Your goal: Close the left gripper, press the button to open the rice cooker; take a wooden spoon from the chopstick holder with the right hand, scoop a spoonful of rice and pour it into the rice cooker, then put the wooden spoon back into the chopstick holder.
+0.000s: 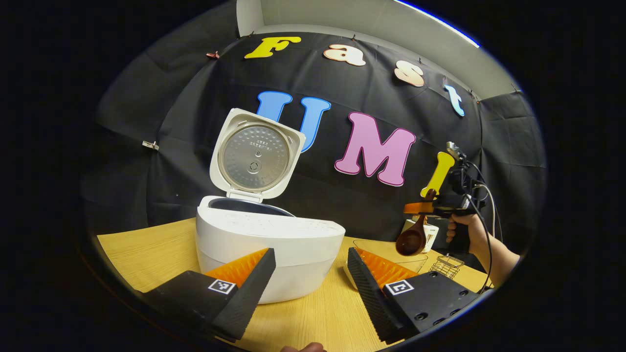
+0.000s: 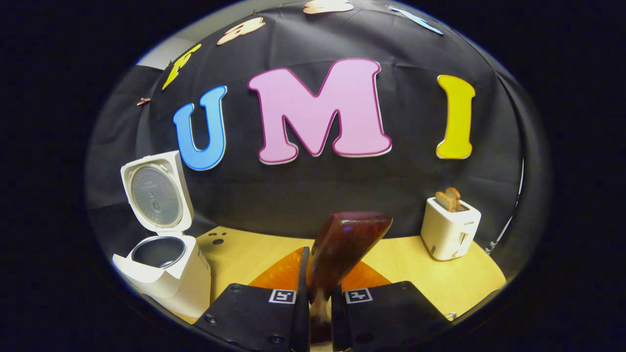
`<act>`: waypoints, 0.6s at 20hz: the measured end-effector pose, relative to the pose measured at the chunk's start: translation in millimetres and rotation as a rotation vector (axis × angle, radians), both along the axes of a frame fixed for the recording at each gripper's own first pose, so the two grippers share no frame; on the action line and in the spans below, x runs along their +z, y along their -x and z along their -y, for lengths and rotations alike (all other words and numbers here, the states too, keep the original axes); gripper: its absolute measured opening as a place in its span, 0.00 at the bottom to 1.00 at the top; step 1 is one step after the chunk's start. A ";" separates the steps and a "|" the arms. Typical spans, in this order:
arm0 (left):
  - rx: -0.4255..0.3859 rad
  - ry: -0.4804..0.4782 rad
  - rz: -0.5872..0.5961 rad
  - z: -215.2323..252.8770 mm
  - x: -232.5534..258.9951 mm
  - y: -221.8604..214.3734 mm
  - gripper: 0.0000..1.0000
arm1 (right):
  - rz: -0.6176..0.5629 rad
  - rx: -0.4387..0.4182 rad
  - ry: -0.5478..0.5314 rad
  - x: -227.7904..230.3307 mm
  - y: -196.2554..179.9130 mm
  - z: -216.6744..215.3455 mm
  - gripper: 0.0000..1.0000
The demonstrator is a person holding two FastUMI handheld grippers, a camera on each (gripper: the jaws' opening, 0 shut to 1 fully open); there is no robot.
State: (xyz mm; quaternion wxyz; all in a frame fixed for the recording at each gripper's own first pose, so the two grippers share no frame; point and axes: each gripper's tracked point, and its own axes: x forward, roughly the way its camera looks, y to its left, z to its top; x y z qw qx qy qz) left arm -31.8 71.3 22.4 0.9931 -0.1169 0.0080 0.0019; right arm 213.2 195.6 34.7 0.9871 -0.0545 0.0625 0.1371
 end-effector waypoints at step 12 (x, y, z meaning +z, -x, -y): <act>0.020 -0.039 -0.029 -11.6 -7.4 12.5 0.95 | -0.110 0.031 0.037 -90.5 0.2 -37.6 0.21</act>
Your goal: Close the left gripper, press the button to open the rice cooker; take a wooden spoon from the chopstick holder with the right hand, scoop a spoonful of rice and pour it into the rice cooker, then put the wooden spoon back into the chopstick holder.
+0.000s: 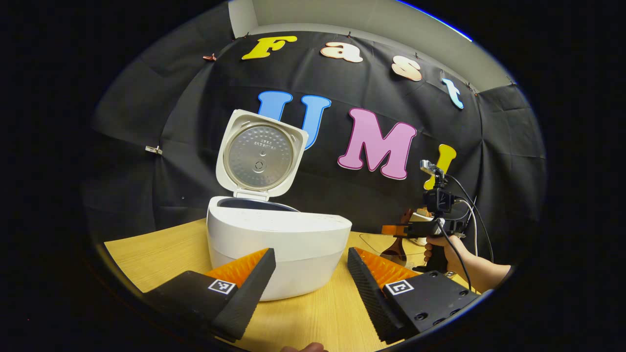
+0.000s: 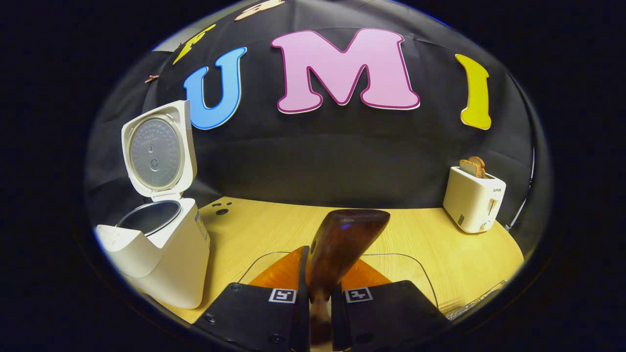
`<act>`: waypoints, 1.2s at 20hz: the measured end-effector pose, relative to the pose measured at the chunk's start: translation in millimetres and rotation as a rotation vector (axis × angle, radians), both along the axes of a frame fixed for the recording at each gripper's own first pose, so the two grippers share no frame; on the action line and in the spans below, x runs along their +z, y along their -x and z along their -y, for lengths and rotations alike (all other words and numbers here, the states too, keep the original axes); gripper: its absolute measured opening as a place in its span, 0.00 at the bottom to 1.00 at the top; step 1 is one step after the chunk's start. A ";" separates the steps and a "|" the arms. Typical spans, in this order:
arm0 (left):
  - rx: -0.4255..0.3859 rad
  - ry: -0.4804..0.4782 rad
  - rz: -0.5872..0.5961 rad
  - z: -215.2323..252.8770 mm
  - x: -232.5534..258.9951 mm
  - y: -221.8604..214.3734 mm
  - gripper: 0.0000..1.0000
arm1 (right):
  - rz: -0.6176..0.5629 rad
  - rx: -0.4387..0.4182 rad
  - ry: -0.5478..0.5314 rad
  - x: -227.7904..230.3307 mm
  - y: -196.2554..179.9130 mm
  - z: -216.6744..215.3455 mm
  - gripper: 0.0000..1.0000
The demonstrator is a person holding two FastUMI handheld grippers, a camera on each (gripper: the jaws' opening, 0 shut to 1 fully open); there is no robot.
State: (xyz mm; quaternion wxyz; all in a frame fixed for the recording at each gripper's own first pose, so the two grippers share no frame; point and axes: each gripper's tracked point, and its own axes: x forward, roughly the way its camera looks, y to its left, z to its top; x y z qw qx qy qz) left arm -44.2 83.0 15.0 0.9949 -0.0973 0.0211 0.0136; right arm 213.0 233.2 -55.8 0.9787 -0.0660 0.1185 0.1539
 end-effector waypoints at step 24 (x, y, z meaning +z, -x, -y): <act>0.030 0.020 0.020 -11.0 7.4 12.8 0.95 | -0.202 -0.012 -0.438 7.2 13.6 -13.8 0.21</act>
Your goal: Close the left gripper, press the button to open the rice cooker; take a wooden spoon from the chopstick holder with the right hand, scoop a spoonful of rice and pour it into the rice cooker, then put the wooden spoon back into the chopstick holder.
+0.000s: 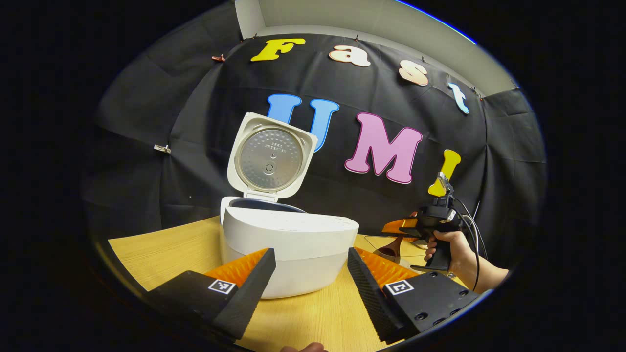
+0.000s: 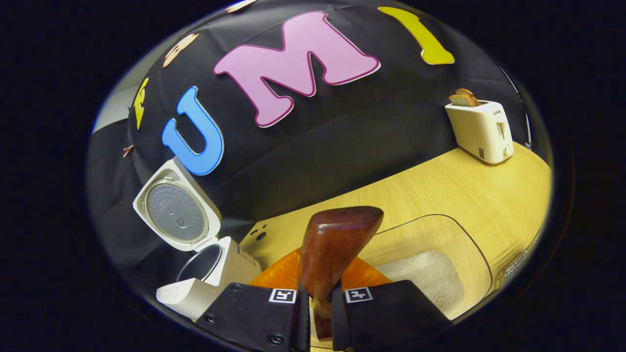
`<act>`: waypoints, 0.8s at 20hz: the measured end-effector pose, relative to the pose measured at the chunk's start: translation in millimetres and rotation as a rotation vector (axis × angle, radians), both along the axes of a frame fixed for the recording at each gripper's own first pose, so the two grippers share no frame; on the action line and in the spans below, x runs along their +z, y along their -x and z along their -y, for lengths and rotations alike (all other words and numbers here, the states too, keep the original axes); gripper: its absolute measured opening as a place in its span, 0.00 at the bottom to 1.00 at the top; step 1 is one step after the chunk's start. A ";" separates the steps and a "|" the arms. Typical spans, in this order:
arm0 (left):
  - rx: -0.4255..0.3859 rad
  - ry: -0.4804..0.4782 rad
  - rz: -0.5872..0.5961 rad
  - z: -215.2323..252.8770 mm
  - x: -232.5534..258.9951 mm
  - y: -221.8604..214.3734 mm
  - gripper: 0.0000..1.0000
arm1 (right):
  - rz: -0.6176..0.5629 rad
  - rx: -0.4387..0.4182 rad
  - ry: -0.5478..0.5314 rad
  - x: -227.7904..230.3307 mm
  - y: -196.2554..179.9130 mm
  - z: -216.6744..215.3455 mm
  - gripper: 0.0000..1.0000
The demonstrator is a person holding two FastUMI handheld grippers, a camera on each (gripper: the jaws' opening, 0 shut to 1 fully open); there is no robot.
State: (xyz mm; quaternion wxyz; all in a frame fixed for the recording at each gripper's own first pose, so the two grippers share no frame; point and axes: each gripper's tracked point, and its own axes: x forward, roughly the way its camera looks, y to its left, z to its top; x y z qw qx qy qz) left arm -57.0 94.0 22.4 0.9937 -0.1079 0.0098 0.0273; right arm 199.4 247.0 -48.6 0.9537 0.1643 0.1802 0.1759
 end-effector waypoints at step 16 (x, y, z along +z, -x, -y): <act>0.005 -0.053 0.008 11.0 6.1 3.9 0.95 | 0.053 -0.052 -0.166 63.2 -7.4 34.0 0.21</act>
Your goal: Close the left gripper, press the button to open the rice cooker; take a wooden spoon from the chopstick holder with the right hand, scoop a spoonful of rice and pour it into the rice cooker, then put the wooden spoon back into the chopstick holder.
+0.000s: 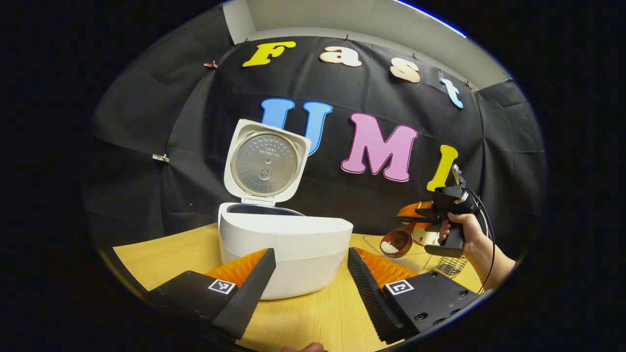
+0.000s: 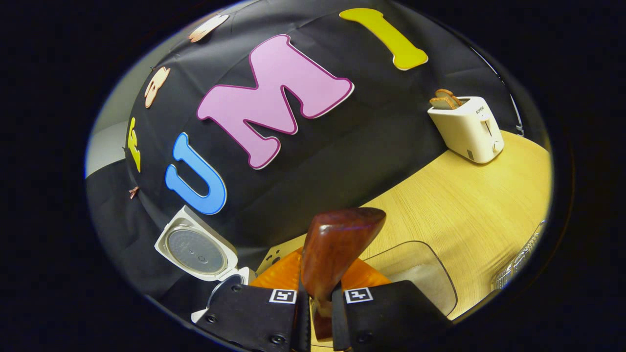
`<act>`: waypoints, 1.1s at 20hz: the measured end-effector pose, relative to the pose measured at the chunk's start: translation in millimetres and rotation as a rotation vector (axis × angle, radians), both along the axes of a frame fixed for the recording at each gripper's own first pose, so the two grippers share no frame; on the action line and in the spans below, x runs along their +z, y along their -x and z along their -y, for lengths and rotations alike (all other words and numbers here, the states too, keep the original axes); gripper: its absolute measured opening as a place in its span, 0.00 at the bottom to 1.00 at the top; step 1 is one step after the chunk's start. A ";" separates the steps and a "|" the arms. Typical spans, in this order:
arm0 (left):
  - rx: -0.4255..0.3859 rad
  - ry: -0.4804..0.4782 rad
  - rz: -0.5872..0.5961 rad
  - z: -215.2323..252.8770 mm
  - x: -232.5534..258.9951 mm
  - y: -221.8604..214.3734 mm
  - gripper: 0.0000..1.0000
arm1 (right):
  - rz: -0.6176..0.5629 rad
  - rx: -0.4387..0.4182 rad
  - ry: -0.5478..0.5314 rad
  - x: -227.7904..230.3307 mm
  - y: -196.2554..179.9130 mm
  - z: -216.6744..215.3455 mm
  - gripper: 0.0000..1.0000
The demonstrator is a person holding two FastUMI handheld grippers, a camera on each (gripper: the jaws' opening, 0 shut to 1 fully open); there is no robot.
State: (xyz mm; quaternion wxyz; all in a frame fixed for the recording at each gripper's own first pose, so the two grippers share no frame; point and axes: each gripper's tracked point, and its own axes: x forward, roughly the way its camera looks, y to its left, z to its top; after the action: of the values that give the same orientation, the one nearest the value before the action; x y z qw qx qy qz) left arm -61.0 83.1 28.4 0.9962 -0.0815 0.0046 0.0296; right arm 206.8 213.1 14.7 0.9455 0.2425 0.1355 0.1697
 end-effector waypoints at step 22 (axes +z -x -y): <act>0.091 -0.005 -0.007 -40.2 0.2 29.7 0.95 | 0.058 0.226 -0.079 98.9 19.8 -174.5 0.20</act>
State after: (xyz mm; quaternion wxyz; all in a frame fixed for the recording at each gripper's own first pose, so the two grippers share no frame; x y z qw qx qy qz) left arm -90.7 123.3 28.6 0.9940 -0.0792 0.0042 0.0750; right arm 187.0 387.6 113.6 0.9137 0.2576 0.1277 0.2871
